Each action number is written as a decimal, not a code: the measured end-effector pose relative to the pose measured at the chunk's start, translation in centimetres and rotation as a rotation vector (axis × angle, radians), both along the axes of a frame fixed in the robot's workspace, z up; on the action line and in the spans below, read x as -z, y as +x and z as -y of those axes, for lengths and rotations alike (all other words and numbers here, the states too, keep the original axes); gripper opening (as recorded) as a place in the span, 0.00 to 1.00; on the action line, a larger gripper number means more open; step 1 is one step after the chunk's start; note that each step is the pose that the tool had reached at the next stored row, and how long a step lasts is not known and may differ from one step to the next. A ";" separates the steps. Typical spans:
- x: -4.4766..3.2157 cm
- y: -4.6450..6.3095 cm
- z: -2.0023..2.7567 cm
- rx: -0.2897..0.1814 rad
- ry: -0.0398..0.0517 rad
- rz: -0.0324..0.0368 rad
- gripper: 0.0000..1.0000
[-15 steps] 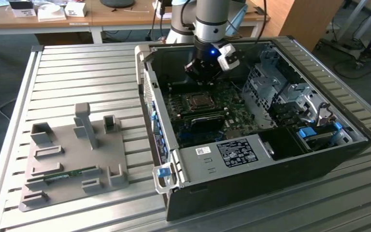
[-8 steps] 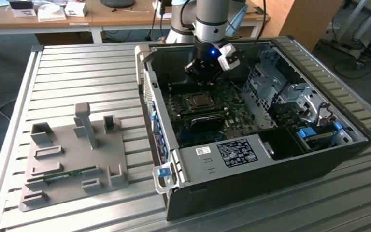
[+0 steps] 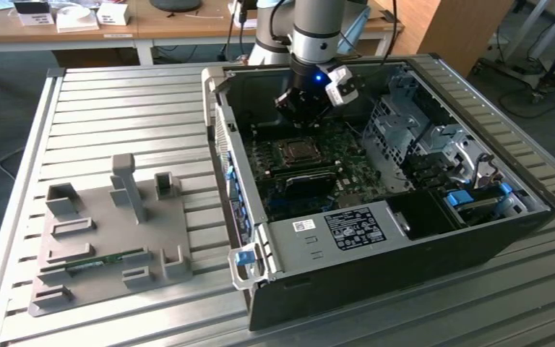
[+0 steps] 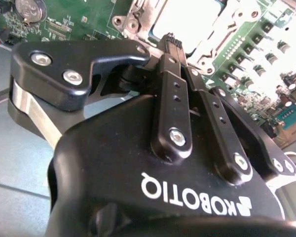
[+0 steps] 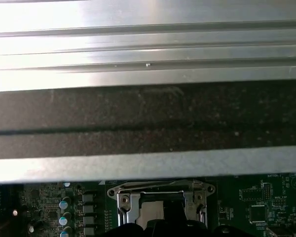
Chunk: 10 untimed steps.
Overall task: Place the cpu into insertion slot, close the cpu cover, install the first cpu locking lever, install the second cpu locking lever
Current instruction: 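Install the first cpu locking lever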
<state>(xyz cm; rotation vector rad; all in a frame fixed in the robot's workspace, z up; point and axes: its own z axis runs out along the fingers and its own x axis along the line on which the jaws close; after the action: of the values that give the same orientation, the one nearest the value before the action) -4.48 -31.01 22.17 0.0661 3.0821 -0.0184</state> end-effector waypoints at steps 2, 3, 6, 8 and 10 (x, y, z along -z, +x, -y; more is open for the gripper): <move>0.01 0.0 0.06 0.000 0.0003 0.0001 0.11; 0.01 0.0 0.16 0.000 0.0003 0.0000 0.11; 0.01 0.0 0.55 0.000 0.0001 -0.0002 0.11; 0.01 0.0 0.87 0.000 0.0001 -0.0003 0.11; 0.01 0.0 1.21 0.000 0.0002 -0.0003 0.11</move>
<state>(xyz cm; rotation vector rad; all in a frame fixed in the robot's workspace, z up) -4.48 -32.22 22.16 0.0660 3.0824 -0.0182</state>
